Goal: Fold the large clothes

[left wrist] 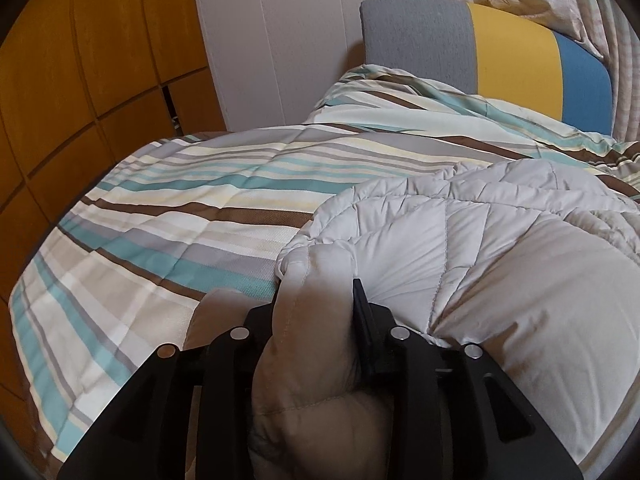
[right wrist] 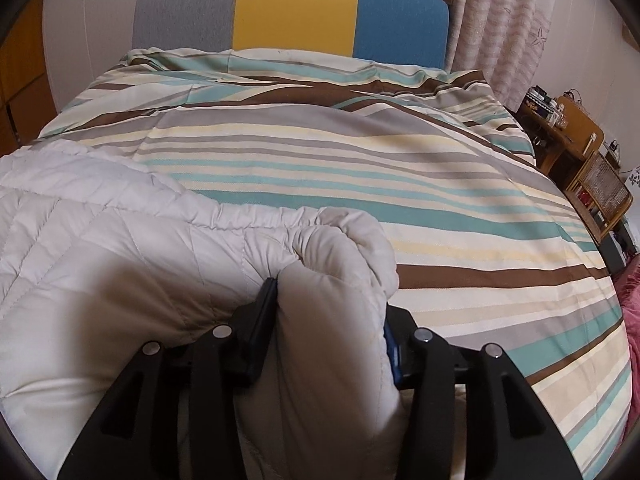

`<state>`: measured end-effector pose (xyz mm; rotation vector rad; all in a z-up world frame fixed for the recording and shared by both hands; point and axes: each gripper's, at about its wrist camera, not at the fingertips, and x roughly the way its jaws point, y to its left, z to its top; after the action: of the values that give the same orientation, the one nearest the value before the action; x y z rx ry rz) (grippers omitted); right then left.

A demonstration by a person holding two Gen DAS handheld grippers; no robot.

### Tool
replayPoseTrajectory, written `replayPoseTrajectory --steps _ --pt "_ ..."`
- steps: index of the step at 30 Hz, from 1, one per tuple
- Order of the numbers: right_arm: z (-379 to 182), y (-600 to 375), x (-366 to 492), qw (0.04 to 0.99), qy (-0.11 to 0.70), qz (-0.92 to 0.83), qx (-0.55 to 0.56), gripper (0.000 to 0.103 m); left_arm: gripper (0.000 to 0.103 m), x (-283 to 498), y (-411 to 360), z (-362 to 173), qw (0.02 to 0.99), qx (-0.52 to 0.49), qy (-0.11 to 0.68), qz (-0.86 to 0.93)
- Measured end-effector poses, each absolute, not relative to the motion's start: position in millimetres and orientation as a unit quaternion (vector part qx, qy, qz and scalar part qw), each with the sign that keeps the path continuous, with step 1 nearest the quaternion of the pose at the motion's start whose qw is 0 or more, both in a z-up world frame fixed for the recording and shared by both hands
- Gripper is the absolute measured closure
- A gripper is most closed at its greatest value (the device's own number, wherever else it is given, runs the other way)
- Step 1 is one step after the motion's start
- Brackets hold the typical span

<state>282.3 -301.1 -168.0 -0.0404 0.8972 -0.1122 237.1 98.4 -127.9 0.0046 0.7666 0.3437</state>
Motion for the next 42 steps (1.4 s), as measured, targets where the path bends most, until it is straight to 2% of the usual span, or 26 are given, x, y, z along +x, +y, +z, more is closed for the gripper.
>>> replayPoseTrajectory --steps 3,7,11,17,22,36,42 --pt "-167.6 -304.4 283.0 0.899 0.434 -0.055 -0.012 0.053 0.069 221.2 99.0 -104.6 0.905 -0.018 0.391 0.164" --pt "-166.1 -302.9 282.4 0.9 0.431 -0.064 -0.017 0.051 0.069 181.0 80.9 -56.0 0.929 -0.076 0.304 0.197" --pt "-164.6 -304.7 280.9 0.901 0.429 -0.064 -0.014 0.049 0.069 190.6 21.3 -35.9 0.946 -0.037 0.287 0.145" --pt "-163.9 -304.8 280.1 0.901 0.428 -0.068 -0.011 0.047 0.069 242.4 -35.1 -62.1 0.94 0.022 0.324 0.103" --pt "-162.8 -305.5 279.0 0.902 0.426 -0.065 -0.005 0.044 0.069 256.0 -41.2 -117.8 0.932 0.046 0.346 0.096" --pt "-149.3 -302.9 274.3 0.899 0.433 -0.071 -0.011 0.039 0.067 265.9 -30.8 -133.2 0.927 0.016 0.366 0.081" --pt "-70.7 -266.1 225.7 0.948 0.314 -0.019 0.053 0.037 0.067 265.3 -33.1 -131.6 0.927 0.019 0.365 0.083"
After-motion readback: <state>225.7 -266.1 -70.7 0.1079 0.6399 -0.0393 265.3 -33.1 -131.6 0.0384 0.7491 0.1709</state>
